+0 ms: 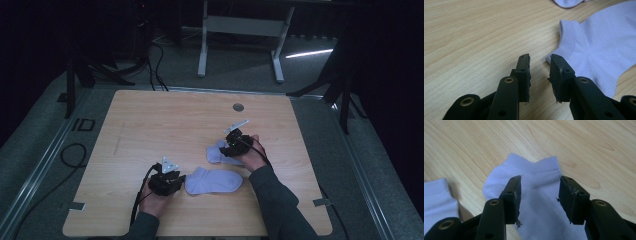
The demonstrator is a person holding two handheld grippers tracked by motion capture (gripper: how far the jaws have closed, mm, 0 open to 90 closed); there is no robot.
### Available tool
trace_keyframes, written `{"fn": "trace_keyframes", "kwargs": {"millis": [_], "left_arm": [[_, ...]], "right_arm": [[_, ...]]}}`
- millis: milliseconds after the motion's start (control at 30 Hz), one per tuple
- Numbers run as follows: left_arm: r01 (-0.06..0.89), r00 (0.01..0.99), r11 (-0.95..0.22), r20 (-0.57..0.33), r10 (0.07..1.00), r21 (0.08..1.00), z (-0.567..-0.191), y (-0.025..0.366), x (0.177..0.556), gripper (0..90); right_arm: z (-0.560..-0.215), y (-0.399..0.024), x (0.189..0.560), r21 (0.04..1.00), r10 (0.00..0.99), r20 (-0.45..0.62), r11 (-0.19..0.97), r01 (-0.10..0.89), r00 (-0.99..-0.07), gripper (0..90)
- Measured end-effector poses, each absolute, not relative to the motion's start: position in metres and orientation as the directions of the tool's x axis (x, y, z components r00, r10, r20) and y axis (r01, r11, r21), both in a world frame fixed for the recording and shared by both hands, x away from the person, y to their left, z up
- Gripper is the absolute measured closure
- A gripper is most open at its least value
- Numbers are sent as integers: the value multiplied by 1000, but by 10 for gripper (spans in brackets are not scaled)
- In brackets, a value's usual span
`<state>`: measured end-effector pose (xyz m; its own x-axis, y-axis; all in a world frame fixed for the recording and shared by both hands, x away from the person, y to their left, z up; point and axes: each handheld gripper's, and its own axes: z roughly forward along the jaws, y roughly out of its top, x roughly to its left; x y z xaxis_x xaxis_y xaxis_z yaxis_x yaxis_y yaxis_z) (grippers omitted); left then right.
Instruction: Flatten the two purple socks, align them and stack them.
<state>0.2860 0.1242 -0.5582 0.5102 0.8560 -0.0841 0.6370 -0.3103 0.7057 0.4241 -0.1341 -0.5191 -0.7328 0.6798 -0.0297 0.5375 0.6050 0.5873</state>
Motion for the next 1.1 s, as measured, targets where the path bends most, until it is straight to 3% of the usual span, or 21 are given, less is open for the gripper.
{"fn": "trace_keyframes", "kwargs": {"millis": [467,1100], "left_arm": [[635,515,-316,-82,853,705,-558,122,286,689],[635,517,-317,-83,852,705,-559,122,286,688]], "right_arm": [[-536,-137,428,565,645,-52,649,510,-763,540],[-539,-129,427,585,593,-16,658,474,-805,440]]}}
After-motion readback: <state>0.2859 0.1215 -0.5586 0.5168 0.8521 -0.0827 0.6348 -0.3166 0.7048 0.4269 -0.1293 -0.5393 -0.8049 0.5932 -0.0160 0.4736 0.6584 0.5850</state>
